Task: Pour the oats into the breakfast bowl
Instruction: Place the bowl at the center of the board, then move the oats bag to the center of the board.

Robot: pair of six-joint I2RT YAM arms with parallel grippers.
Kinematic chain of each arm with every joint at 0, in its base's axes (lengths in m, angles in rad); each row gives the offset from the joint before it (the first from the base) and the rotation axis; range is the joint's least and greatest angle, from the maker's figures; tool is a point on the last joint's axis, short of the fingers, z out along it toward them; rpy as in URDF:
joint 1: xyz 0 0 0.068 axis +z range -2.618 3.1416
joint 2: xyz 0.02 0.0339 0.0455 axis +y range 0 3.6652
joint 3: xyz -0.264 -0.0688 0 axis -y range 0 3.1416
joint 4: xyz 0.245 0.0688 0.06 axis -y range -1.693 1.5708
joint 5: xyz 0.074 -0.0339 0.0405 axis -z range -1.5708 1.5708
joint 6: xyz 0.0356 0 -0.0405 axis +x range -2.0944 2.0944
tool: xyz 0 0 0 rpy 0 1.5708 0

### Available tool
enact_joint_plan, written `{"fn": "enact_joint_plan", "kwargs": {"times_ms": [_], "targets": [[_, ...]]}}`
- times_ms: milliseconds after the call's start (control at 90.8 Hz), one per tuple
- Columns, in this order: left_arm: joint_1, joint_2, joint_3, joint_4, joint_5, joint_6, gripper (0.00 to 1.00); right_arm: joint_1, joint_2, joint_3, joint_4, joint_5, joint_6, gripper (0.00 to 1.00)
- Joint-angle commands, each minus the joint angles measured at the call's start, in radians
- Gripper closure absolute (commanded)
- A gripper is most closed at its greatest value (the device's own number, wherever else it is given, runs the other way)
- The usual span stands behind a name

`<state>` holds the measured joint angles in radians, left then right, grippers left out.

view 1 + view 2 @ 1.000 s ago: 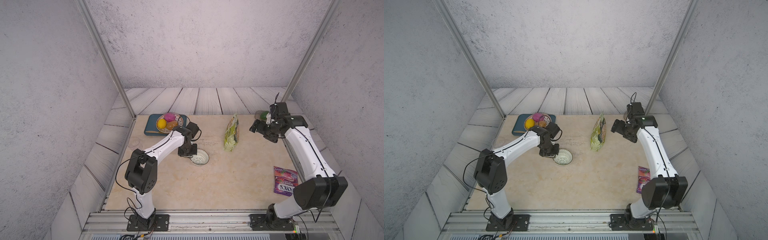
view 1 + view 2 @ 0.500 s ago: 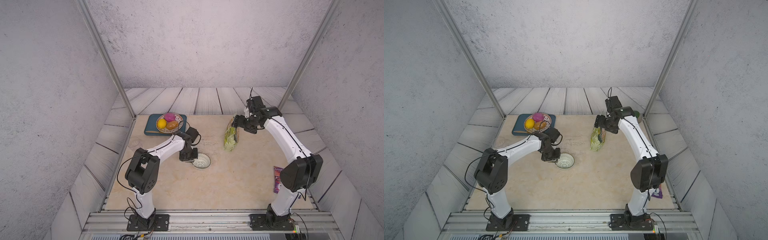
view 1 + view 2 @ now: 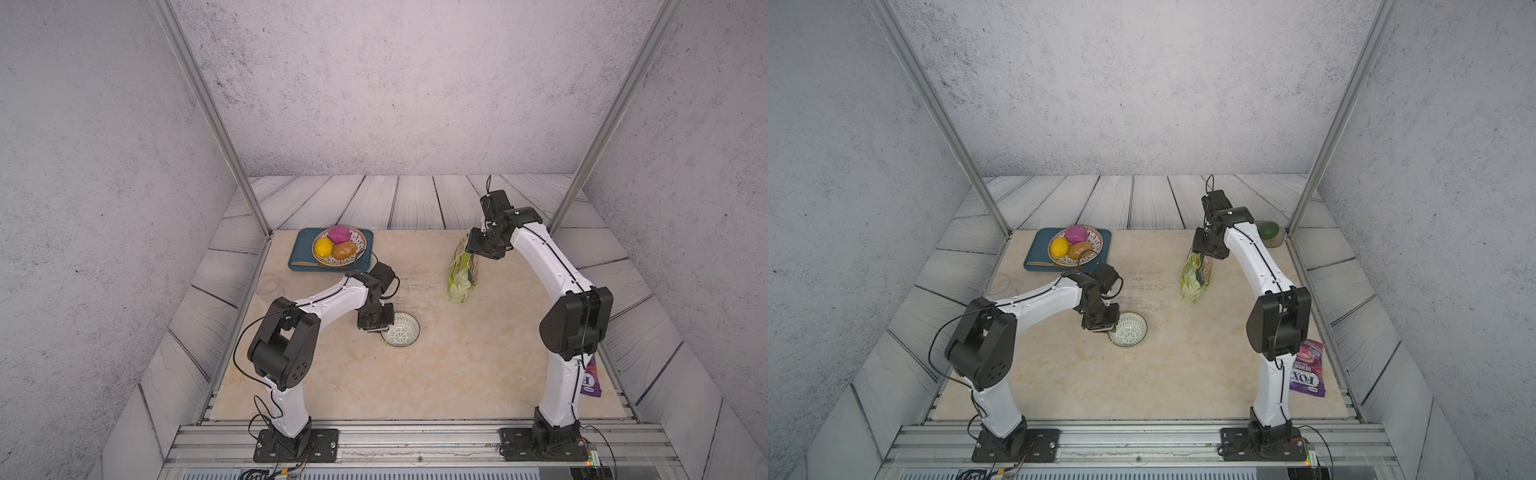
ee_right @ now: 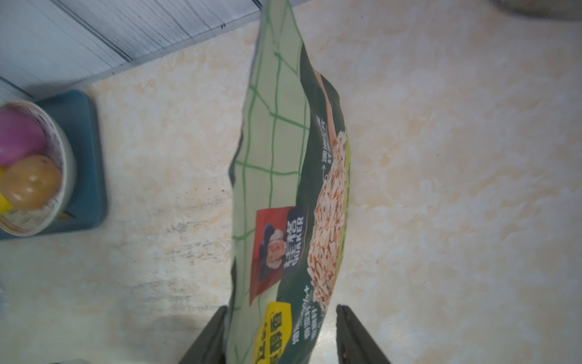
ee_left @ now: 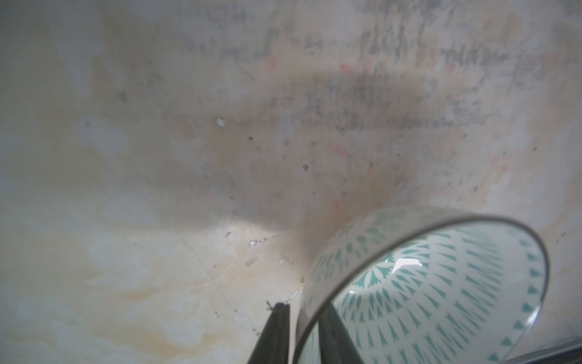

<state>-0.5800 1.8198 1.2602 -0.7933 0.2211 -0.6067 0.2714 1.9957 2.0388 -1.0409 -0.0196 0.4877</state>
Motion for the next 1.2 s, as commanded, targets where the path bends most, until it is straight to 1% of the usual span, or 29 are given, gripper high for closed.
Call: {"fn": "enact_joint_plan", "kwargs": {"times_ms": [0, 55, 99, 132, 176, 187, 242, 319, 396, 473, 561, 638, 815, 991, 1046, 1112, 1189], "targets": [[-0.004, -0.048, -0.027, -0.019, -0.043, -0.024, 0.64, 0.01, 0.011, 0.036, -0.031, -0.002, -0.011, 0.61], [-0.003, -0.072, -0.029, -0.025, -0.062, -0.028, 0.58, 0.014, 0.01, 0.041, -0.043, -0.003, -0.018, 0.69], [-0.002, -0.089, -0.024, -0.032, -0.074, -0.026, 0.56, 0.016, 0.006, 0.04, -0.052, 0.0, -0.022, 0.79], [-0.001, -0.101, -0.015, -0.038, -0.082, -0.025, 0.54, 0.017, 0.003, 0.039, -0.057, -0.002, -0.023, 0.85], [-0.001, -0.116, 0.006, -0.052, -0.092, -0.025, 0.49, 0.017, -0.003, 0.038, -0.064, -0.005, -0.024, 0.9], [-0.002, -0.119, 0.012, -0.057, -0.095, -0.023, 0.48, 0.017, -0.004, 0.038, -0.065, -0.006, -0.025, 0.9], [-0.001, -0.135, 0.047, -0.078, -0.108, -0.017, 0.43, 0.017, -0.012, 0.037, -0.073, -0.014, -0.028, 1.0], [-0.001, -0.164, 0.098, -0.098, -0.128, -0.01, 0.34, 0.018, -0.02, 0.046, -0.091, -0.023, -0.031, 1.0], [-0.001, -0.198, 0.141, -0.096, -0.148, -0.014, 0.21, 0.018, -0.034, 0.06, -0.121, -0.04, -0.043, 1.0], [-0.001, -0.228, 0.171, -0.073, -0.145, -0.019, 0.15, 0.018, -0.071, 0.059, -0.158, -0.05, -0.049, 1.0], [-0.001, -0.235, 0.211, -0.037, -0.11, -0.02, 0.13, 0.021, -0.142, 0.005, -0.164, -0.079, -0.04, 1.0], [-0.002, -0.226, 0.245, -0.011, -0.07, -0.042, 0.14, 0.024, -0.222, -0.077, -0.146, -0.121, -0.021, 1.0], [-0.009, -0.198, 0.27, 0.089, 0.02, -0.12, 0.2, 0.049, -0.379, -0.266, -0.102, -0.215, 0.023, 1.0], [-0.048, -0.152, 0.309, 0.118, 0.038, -0.151, 0.24, 0.076, -0.489, -0.433, -0.059, -0.26, 0.043, 1.0], [-0.059, -0.132, 0.324, 0.12, 0.047, -0.158, 0.25, 0.075, -0.508, -0.448, -0.071, -0.249, 0.036, 1.0], [-0.071, -0.112, 0.343, 0.117, 0.052, -0.166, 0.26, 0.076, -0.526, -0.447, -0.104, -0.199, 0.018, 1.0], [-0.088, -0.094, 0.367, 0.117, 0.055, -0.167, 0.26, 0.072, -0.557, -0.445, -0.123, -0.126, 0.015, 0.91]]}}
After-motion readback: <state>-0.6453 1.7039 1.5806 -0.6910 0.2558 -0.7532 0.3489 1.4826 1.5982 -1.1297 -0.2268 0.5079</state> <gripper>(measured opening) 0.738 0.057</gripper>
